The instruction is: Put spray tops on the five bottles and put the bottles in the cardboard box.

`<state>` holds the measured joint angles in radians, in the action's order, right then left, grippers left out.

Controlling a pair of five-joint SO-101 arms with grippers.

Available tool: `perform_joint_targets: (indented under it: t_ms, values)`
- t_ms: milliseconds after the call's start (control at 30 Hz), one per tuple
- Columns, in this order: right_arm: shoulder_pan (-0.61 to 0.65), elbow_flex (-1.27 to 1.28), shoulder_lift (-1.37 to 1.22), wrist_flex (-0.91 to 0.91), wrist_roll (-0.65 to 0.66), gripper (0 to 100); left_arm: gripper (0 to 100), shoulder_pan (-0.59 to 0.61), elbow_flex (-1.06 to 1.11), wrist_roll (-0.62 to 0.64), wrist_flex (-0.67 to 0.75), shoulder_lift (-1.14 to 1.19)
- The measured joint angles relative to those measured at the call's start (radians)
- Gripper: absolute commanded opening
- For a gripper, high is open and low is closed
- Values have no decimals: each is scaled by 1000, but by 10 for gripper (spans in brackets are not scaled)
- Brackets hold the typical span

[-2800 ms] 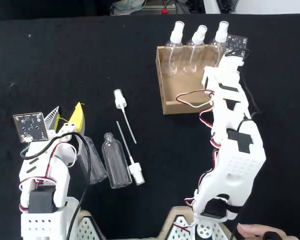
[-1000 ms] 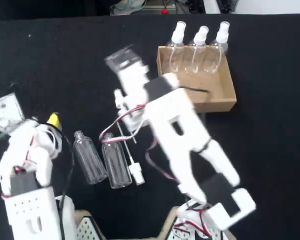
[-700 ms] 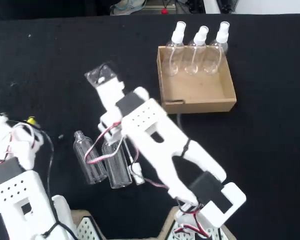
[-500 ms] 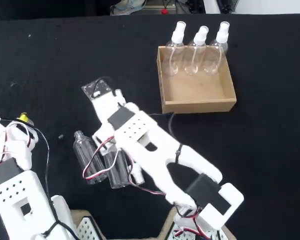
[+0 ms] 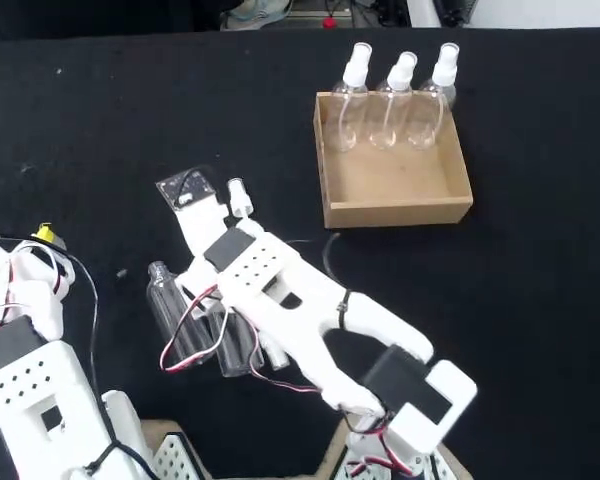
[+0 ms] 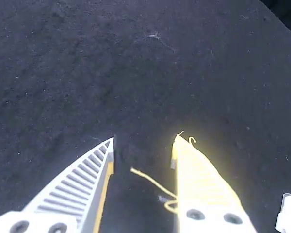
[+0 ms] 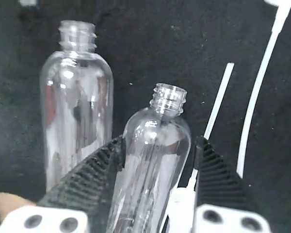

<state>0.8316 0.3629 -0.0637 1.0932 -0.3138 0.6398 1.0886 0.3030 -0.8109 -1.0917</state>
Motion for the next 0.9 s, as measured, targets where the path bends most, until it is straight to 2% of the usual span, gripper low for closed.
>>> perform_joint_targets:
  t_ms: [433,567,900]
  values:
    - [2,-3,-80,-12,0,217,188,-40,0,0,0,0]
    - [2,-3,-87,-12,0,260,188,-40,0,0,0,0]
    - [2,0,-101,34,34,262,188,-40,0,0,0,0]
